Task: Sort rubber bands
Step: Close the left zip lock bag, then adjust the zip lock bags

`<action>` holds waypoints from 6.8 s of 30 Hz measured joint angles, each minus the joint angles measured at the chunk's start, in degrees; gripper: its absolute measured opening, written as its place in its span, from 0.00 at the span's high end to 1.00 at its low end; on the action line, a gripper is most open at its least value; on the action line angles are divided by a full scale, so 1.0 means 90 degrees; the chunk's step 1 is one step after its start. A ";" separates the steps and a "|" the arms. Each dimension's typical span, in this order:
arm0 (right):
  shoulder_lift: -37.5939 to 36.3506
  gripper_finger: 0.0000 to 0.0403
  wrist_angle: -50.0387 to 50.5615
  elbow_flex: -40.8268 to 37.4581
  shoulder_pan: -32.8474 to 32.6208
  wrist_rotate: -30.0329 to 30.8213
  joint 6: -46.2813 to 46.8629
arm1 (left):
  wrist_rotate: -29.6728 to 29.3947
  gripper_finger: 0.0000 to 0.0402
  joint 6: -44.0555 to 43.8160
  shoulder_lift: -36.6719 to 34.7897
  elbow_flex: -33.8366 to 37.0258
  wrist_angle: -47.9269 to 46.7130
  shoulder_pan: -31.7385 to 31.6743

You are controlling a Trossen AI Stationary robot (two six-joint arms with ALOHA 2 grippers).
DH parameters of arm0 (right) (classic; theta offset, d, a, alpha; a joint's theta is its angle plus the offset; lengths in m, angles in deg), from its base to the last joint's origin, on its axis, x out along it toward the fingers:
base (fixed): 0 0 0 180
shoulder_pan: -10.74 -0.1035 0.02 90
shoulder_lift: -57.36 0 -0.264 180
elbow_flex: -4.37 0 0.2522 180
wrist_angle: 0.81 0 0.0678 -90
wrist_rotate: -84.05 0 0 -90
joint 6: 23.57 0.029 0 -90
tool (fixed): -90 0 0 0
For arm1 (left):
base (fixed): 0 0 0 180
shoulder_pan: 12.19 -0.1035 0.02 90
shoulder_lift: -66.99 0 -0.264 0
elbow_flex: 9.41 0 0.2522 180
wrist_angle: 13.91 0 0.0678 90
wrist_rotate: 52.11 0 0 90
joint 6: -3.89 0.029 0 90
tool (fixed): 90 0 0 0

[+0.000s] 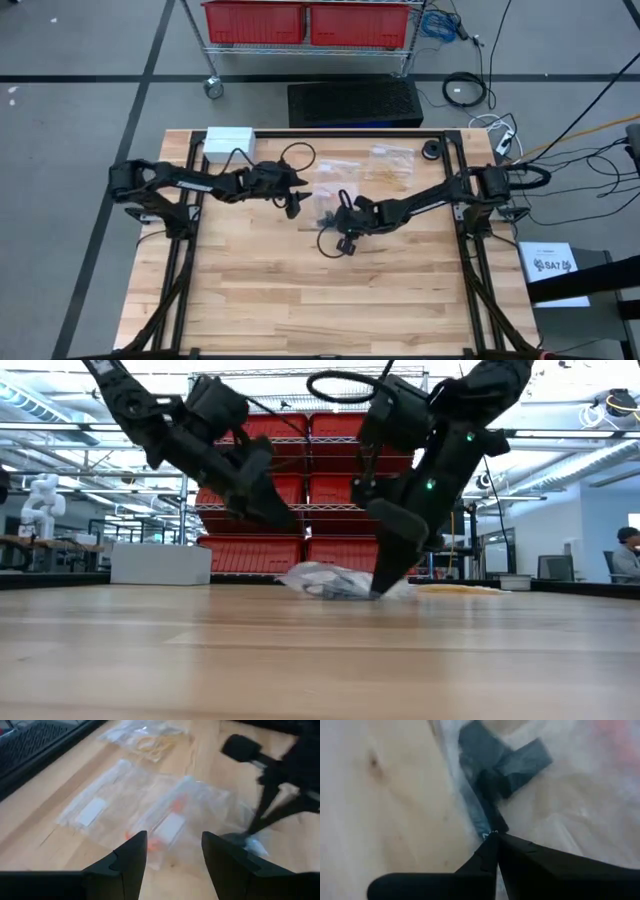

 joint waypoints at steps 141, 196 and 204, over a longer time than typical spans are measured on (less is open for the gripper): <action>-0.1279 0.97 -0.0139 0.0205 0.0678 0.0673 -0.1416 | -0.2055 0.99 -0.2205 -0.1226 -0.0058 -0.4078 0.1987; -0.2985 1.00 0.1609 -0.2914 -0.0598 0.0787 0.3311 | -0.2033 0.99 -0.1755 -0.1226 -0.0058 -0.3239 0.1613; -0.3049 1.00 0.1661 -0.2828 -0.0724 0.1213 0.3305 | -0.2032 0.99 -0.1690 -0.1224 -0.0058 -0.3055 0.1613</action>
